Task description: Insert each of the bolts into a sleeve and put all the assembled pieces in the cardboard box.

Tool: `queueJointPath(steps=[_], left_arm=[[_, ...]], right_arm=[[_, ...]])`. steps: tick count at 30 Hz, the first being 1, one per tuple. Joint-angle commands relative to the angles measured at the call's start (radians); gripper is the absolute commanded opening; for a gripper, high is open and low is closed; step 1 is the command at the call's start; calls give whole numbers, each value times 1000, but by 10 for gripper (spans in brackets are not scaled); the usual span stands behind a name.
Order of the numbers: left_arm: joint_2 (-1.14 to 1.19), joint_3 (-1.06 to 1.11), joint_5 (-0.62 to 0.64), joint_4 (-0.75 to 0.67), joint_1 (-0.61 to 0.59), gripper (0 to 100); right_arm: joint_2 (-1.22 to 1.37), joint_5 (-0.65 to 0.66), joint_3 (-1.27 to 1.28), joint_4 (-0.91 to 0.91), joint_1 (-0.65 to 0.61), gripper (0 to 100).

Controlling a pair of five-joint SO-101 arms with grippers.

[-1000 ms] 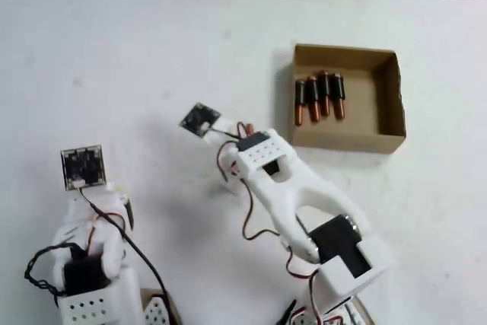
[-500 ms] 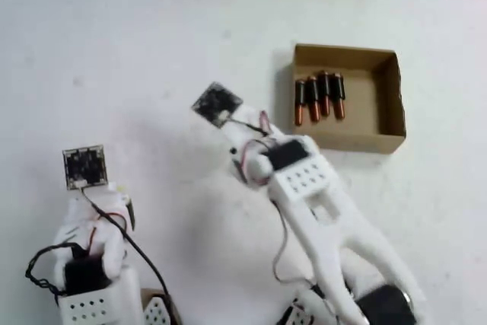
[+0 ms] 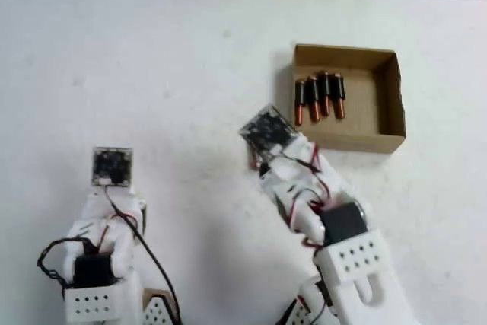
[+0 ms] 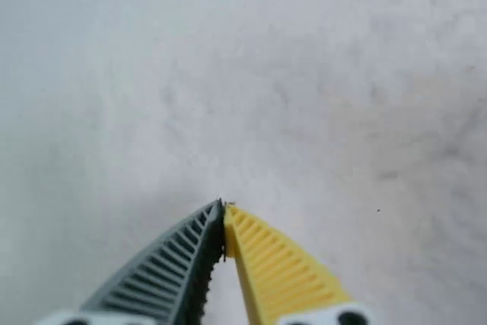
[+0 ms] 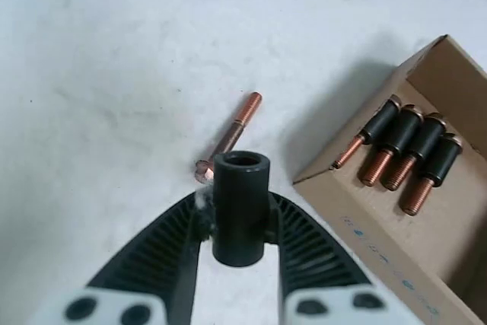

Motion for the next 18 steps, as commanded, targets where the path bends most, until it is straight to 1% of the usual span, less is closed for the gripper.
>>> queueJointPath(steps=[1,5,8,10,12,14,18], left_arm=[[-10,2,-9,-74,30,22],[-10,-2,-11,-94,30,22],[-10,-29,-12,-87,30,22],[-10,-54,-35,-84,30,22],[-10,-63,-95,-84,30,22],[-10,-64,-127,-91,27,22],[-10,-87,-124,-84,28,22]], right_arm=[[-120,6,28,5,25,16],[-226,0,98,4,27,16],[-288,-89,129,4,27,16],[-325,-120,150,2,27,16],[-357,-126,167,-1,27,16],[-386,-127,186,-1,27,16],[-452,-129,249,-1,27,16]])
